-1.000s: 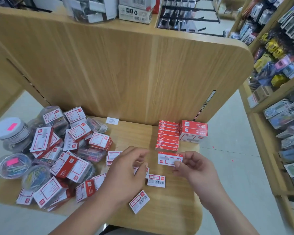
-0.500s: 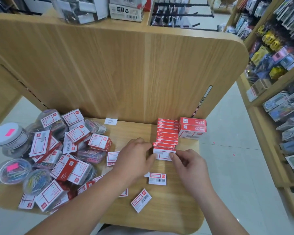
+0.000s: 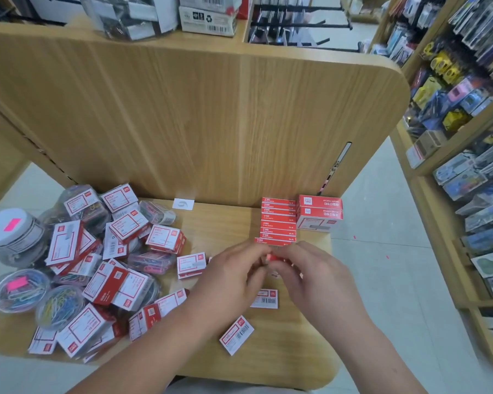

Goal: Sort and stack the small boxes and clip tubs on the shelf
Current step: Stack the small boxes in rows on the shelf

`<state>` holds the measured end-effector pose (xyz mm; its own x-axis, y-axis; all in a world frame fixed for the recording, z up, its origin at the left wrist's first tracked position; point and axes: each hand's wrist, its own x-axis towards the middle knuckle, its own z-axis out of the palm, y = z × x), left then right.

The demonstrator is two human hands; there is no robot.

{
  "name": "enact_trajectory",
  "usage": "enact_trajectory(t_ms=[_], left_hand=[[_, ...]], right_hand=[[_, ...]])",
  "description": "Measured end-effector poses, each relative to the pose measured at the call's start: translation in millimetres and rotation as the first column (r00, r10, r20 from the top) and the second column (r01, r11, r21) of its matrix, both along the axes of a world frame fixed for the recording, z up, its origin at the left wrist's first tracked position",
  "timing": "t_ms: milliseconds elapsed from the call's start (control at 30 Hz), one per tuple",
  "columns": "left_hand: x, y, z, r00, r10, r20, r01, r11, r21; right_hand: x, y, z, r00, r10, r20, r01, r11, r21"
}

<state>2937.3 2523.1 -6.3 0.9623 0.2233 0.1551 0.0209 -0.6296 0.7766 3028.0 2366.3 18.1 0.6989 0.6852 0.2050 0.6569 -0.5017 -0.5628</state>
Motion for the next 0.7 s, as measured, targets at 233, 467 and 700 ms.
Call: enact_trajectory(t_ms=[233, 467, 700], left_hand=[[-3, 5, -1, 0.971, 0.046, -0.233, -0.16, 0.85, -0.501], [3, 16, -15, 0.963, 0.172, -0.205, -0.136, 0.974, 0.18], [14, 21, -19, 0.946, 0.189, -0.264, -0.086, 0.93, 0.357]], right_hand=[[1, -9, -20, 0.837, -0.084, -0.54, 0.187, 0.972, 0.139], [13, -11, -43, 0.925, -0.223, -0.308, 0.199, 0.974, -0.109], [16, -5, -57, 0.949, -0.287, -0.129, 0.272, 0.954, -0.125]])
